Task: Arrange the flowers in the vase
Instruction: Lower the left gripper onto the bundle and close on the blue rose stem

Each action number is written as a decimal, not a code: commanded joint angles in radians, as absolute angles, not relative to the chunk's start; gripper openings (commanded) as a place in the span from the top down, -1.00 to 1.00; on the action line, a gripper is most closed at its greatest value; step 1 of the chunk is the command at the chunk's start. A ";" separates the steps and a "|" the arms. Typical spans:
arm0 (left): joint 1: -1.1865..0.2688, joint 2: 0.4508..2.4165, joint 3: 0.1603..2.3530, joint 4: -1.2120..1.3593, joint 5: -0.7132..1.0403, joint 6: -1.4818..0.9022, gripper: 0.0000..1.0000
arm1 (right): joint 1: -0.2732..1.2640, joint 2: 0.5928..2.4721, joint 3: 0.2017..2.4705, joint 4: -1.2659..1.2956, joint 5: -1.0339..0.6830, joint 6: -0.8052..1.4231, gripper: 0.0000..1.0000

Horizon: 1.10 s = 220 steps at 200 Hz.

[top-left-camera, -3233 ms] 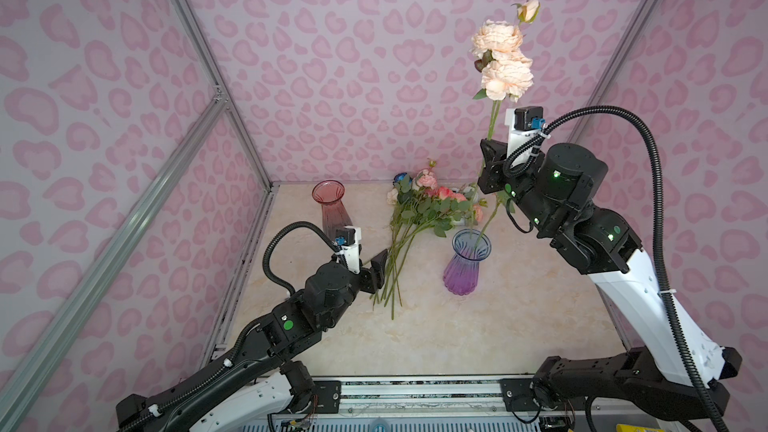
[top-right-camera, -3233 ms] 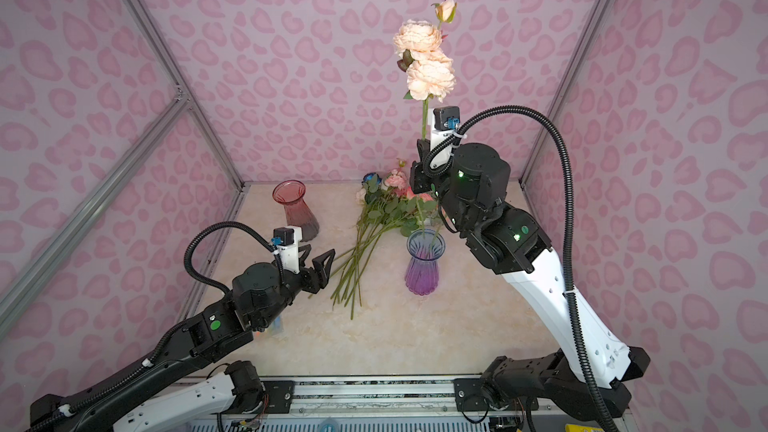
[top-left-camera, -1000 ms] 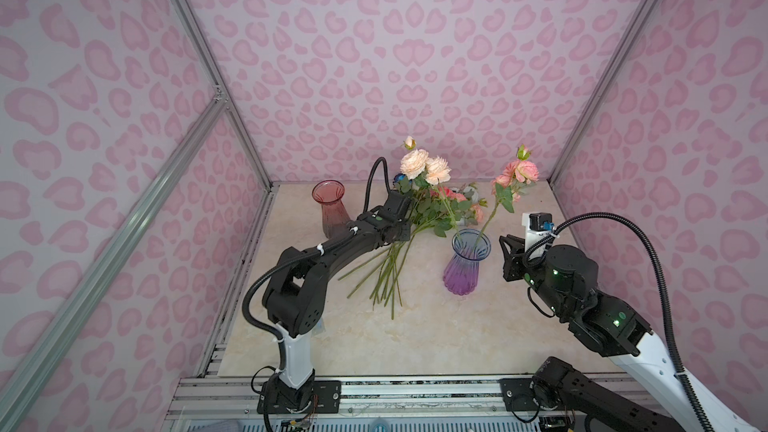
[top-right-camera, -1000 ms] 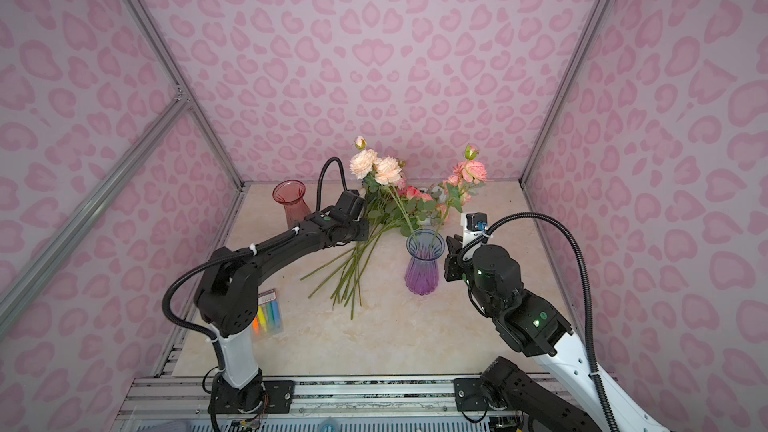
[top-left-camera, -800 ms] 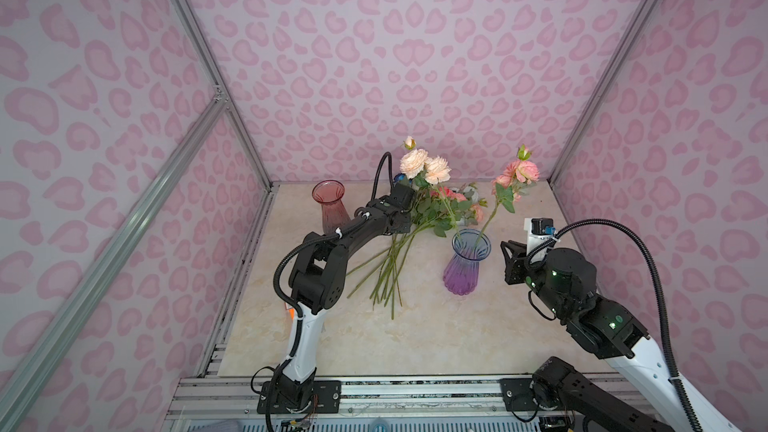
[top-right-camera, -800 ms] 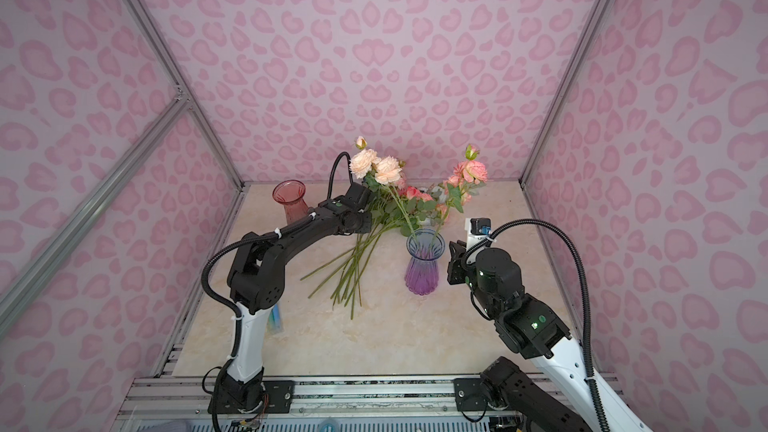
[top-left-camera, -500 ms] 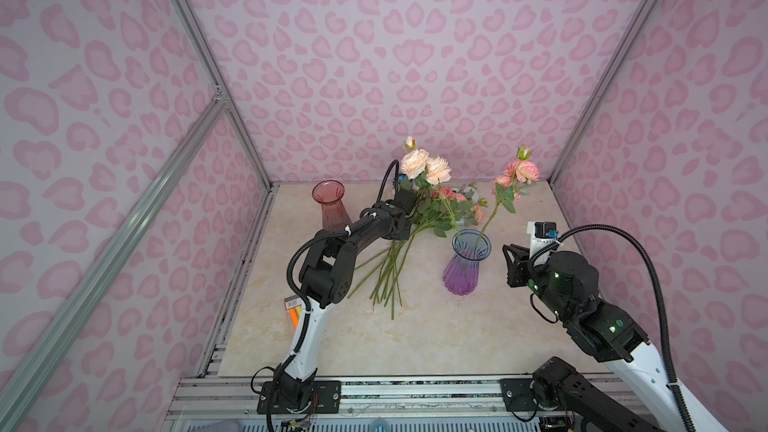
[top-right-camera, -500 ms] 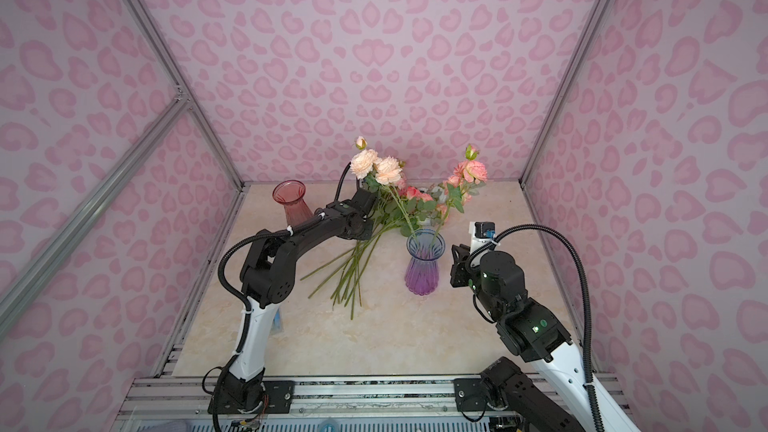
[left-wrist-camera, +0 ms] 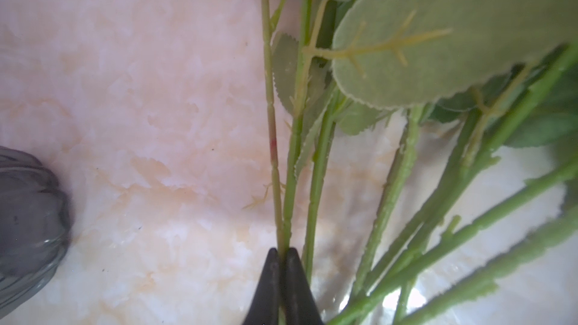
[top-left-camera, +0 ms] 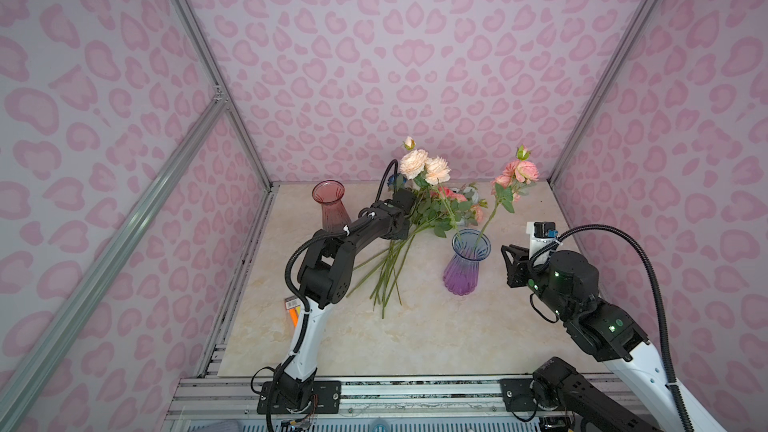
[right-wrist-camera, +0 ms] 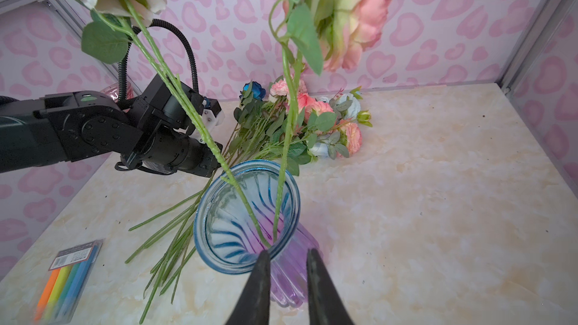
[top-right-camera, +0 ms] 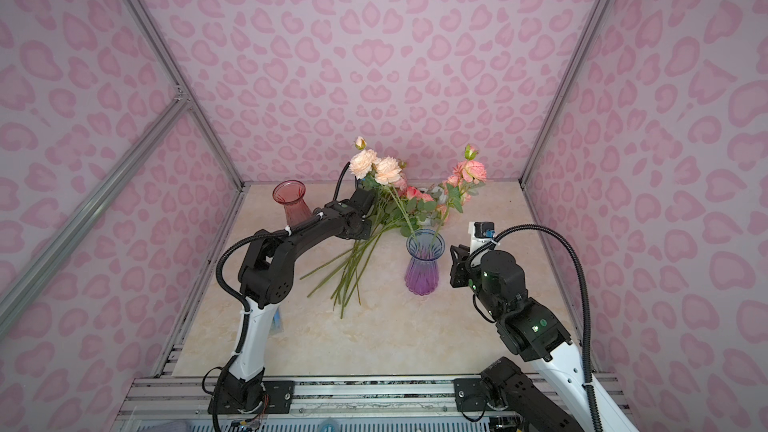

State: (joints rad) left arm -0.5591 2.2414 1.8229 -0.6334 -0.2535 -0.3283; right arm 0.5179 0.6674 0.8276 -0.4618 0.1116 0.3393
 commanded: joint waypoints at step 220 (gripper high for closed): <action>-0.516 2.141 1.746 -0.660 -0.272 -0.384 0.45 | 0.516 0.679 0.819 -0.420 0.079 0.352 0.48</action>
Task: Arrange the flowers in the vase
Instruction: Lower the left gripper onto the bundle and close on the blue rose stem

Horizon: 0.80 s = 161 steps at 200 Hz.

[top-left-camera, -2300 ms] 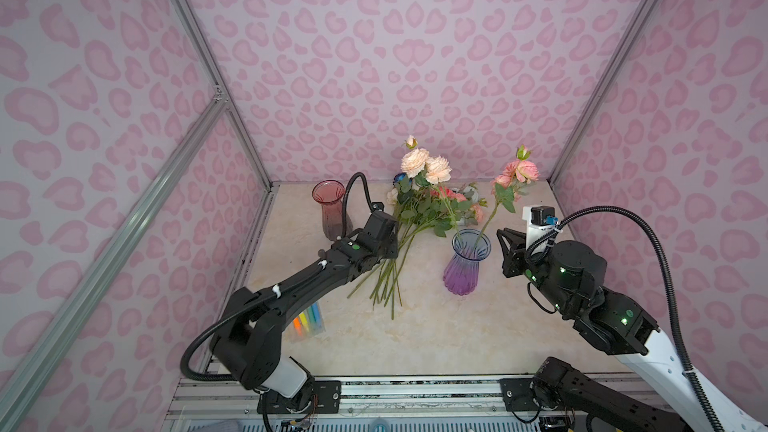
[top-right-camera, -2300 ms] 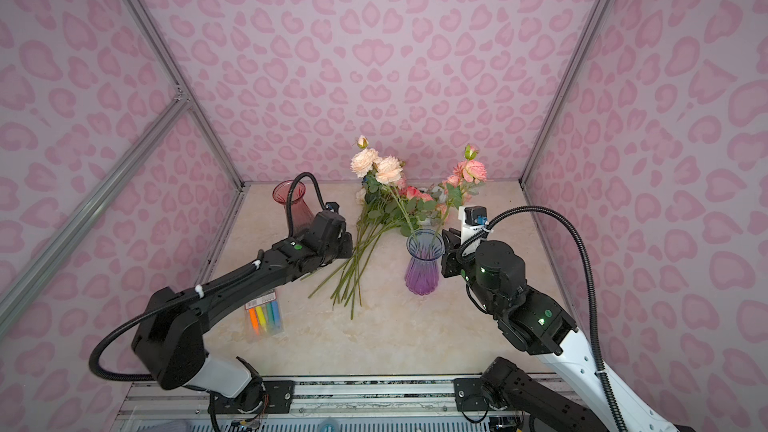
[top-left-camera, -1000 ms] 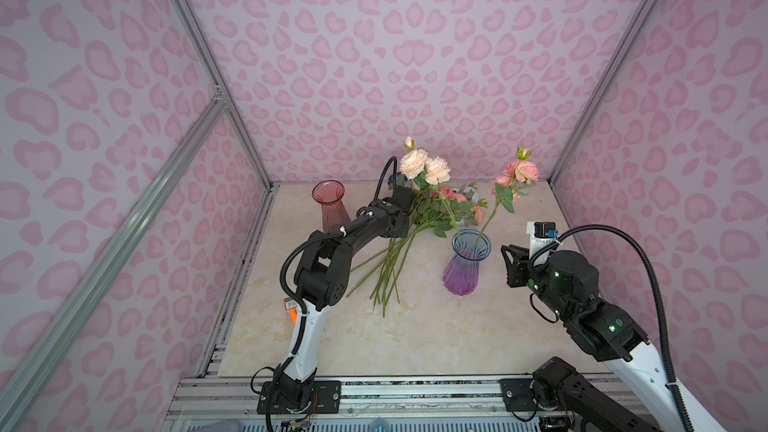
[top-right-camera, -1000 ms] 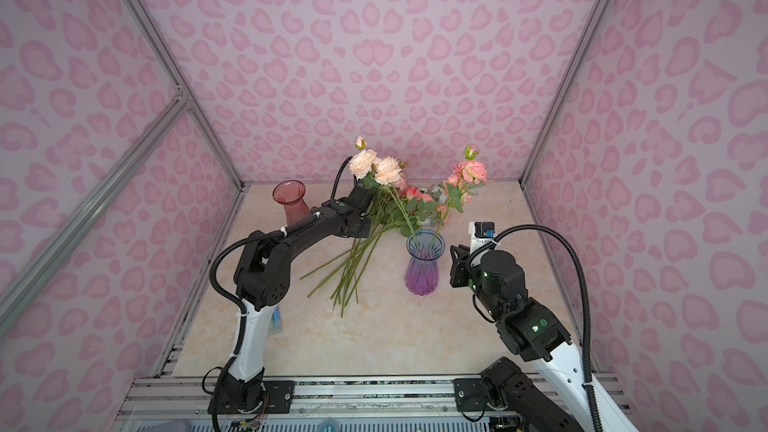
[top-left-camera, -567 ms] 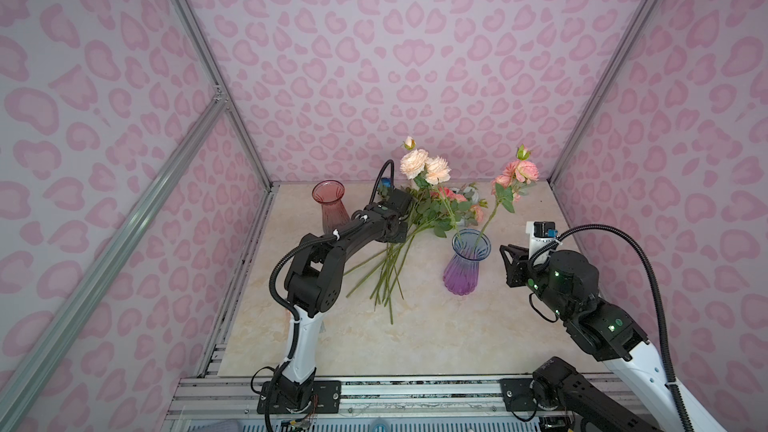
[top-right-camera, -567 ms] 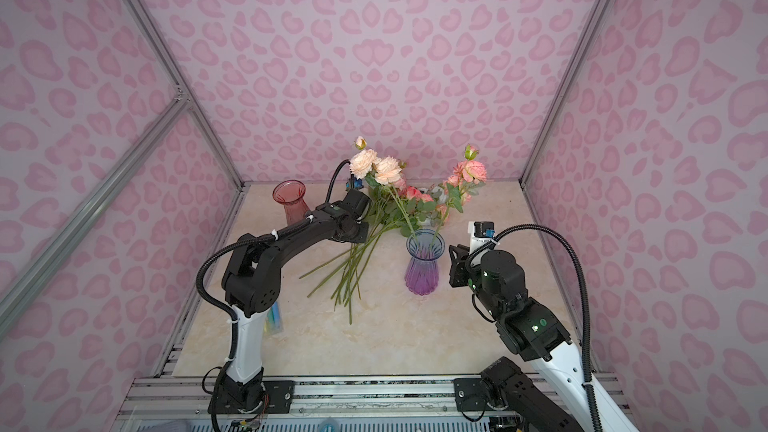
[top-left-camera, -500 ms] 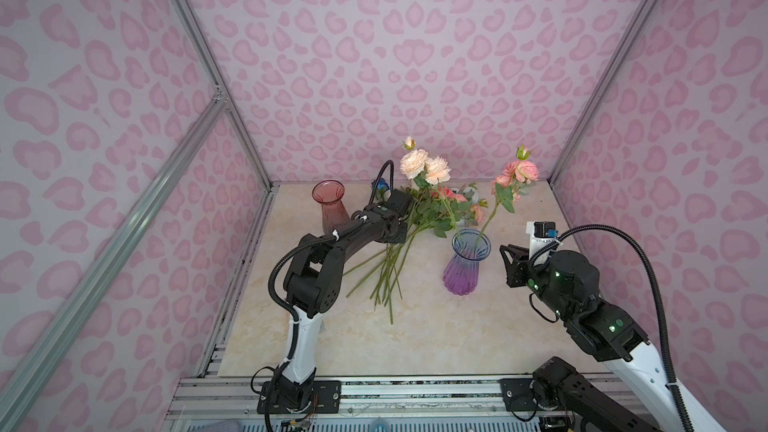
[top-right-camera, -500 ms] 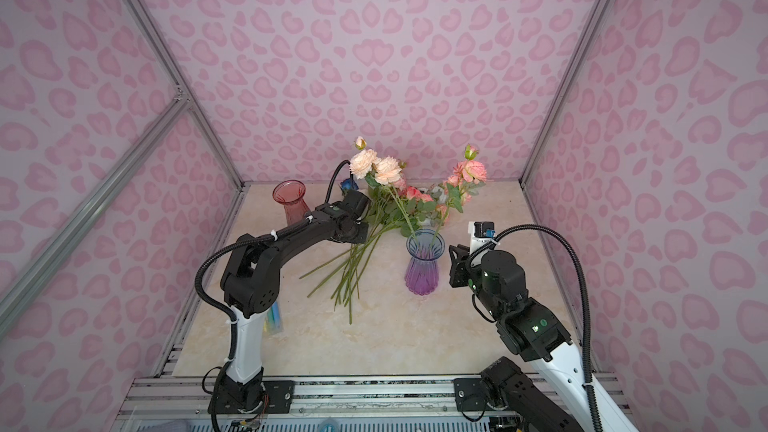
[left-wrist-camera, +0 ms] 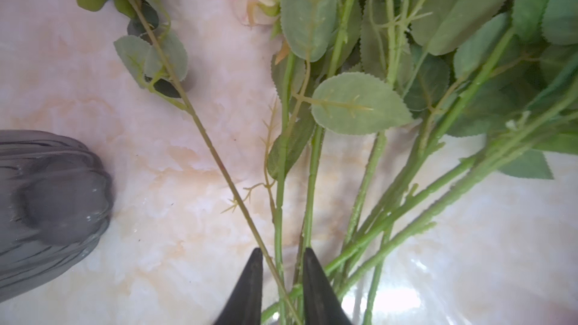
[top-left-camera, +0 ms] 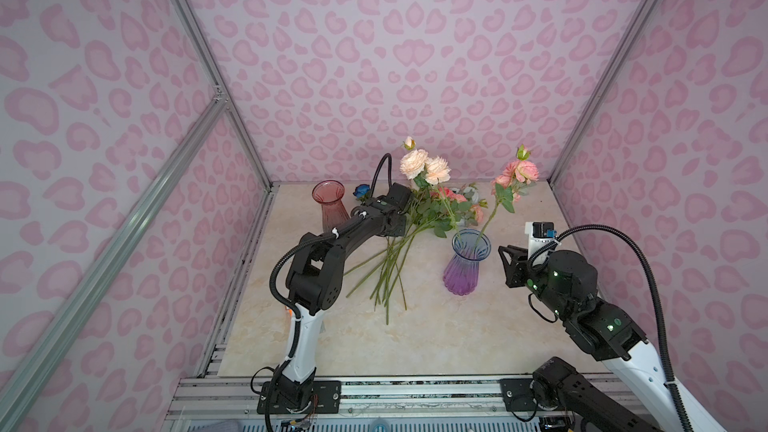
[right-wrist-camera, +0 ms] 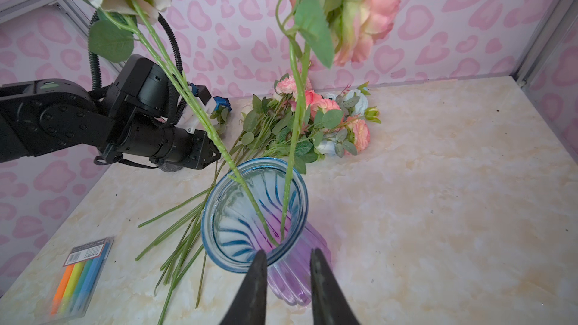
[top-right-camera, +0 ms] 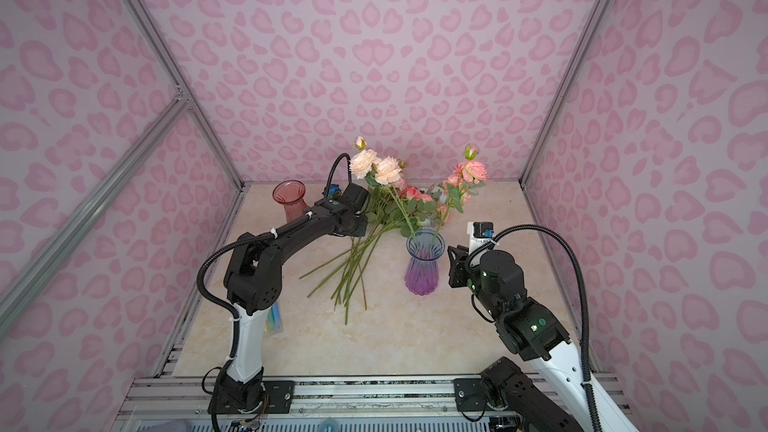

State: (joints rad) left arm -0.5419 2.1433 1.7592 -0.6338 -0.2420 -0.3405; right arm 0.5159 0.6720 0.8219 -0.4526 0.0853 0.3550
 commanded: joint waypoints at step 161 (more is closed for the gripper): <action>-0.419 2.250 1.830 -0.592 -0.070 -0.368 0.84 | 0.513 0.689 0.832 -0.423 0.079 0.354 0.45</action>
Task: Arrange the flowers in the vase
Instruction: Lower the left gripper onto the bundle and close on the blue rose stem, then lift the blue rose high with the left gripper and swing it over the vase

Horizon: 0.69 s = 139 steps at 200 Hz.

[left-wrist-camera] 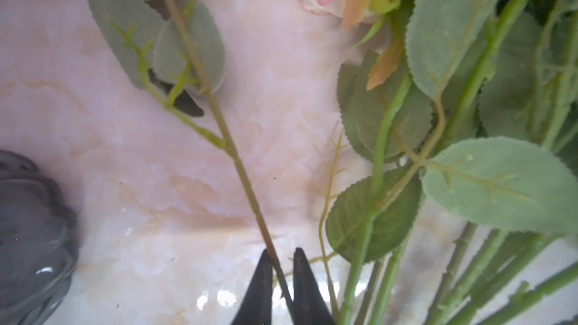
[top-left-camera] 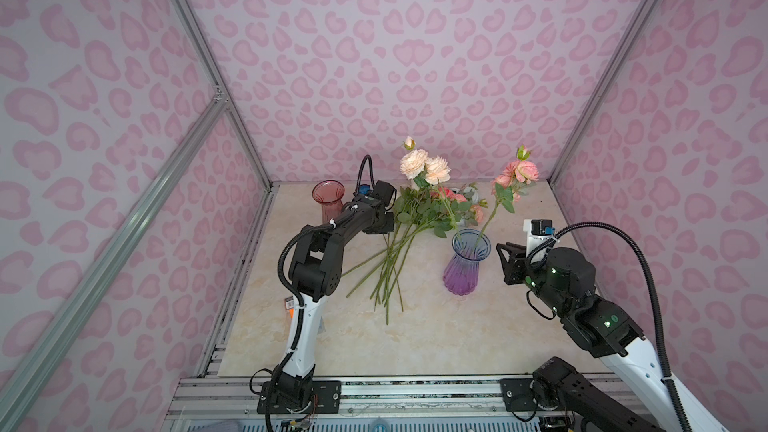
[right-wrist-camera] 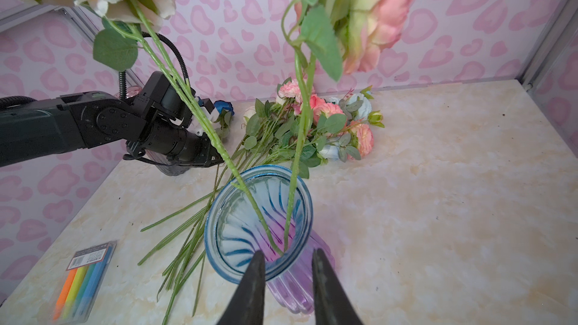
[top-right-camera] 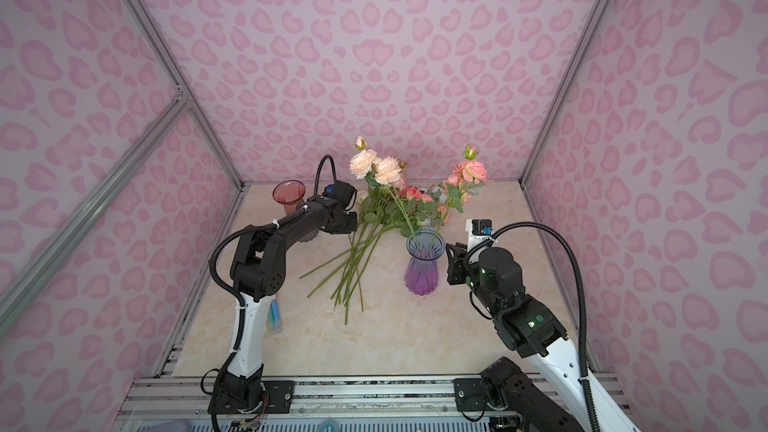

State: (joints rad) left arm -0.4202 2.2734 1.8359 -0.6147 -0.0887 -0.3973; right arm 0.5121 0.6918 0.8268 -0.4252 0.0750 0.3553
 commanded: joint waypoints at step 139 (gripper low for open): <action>-0.450 1.782 1.633 -0.570 -0.121 -0.392 0.94 | 0.513 0.675 0.898 -0.443 0.027 0.362 0.45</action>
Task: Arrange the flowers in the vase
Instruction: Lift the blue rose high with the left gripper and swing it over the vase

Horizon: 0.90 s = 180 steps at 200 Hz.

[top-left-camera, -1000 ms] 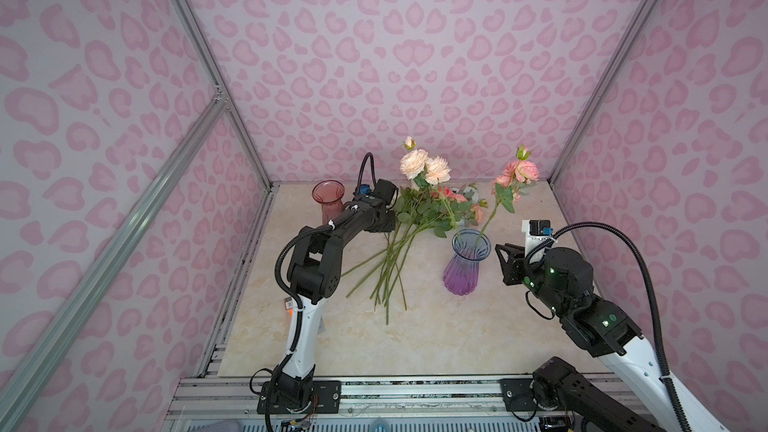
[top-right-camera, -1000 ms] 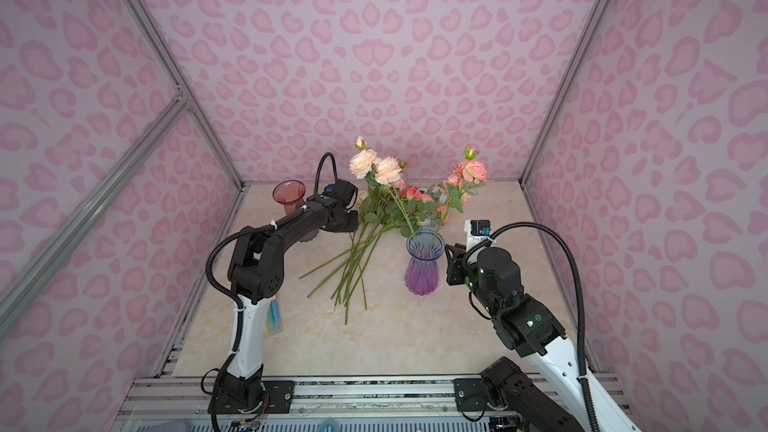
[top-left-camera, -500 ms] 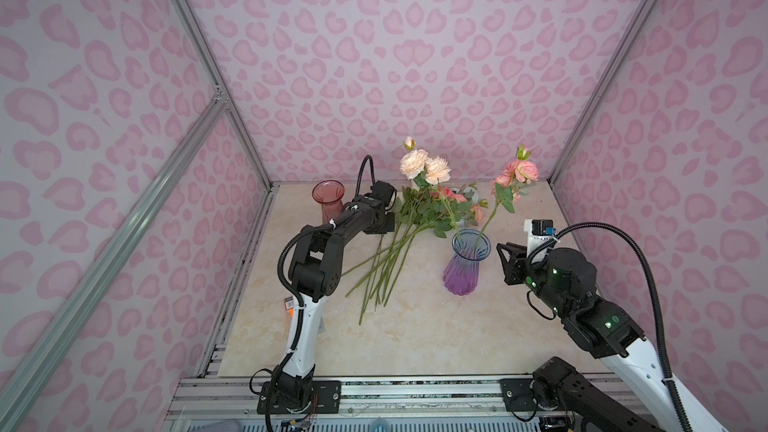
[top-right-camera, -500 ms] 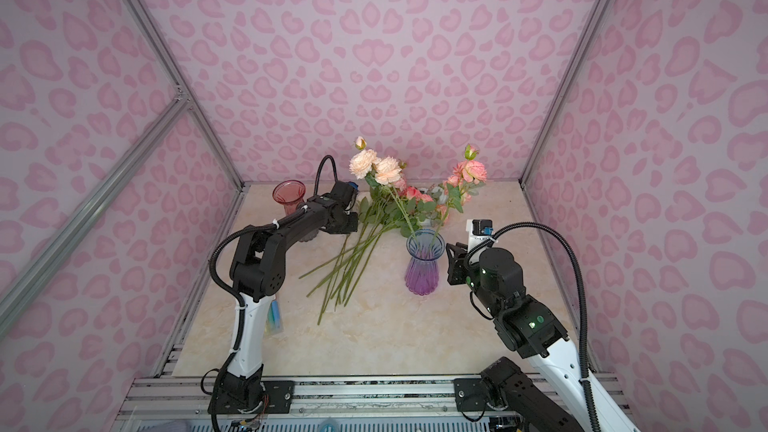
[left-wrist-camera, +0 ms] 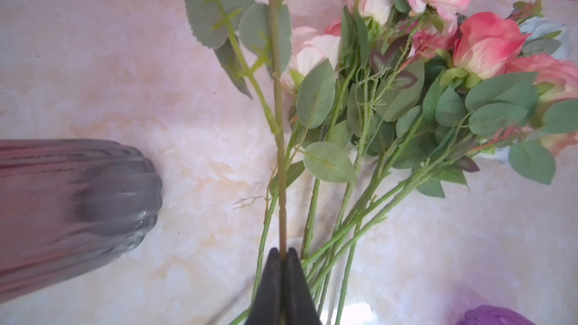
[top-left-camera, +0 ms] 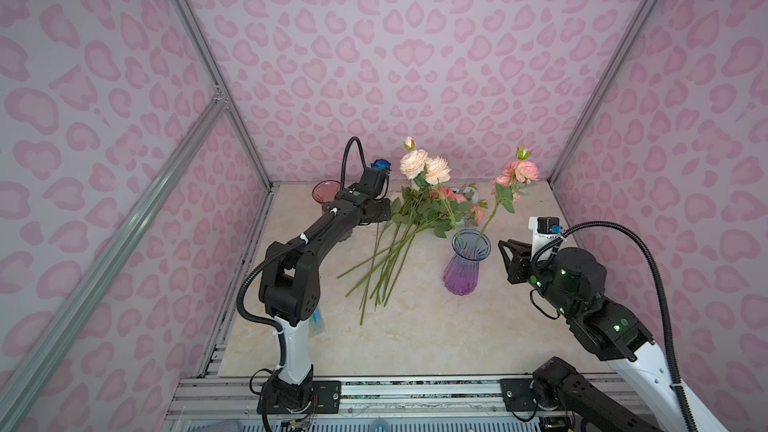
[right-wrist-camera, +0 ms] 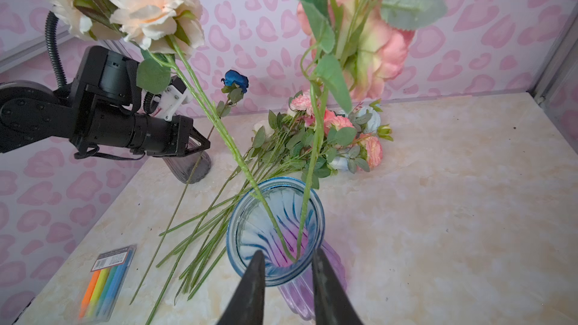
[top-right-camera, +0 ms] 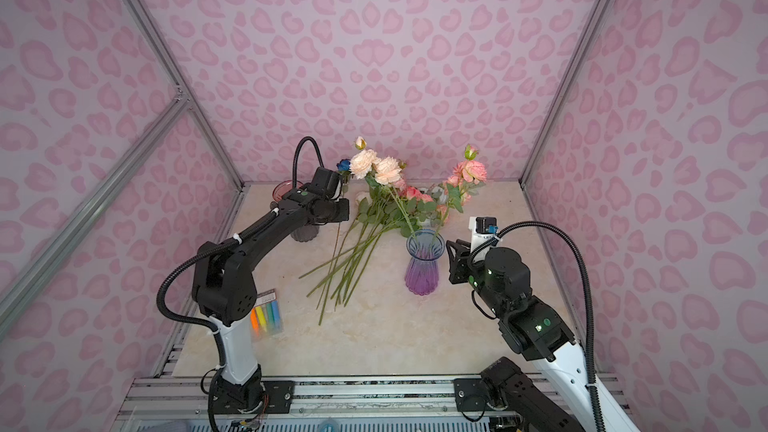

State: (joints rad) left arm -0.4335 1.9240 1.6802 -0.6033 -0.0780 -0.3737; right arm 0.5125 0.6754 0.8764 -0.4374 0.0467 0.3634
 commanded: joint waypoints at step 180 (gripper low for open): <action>-0.772 0.888 1.040 0.332 -0.087 -0.259 0.94 | 0.492 0.597 0.718 -0.238 0.217 0.375 0.19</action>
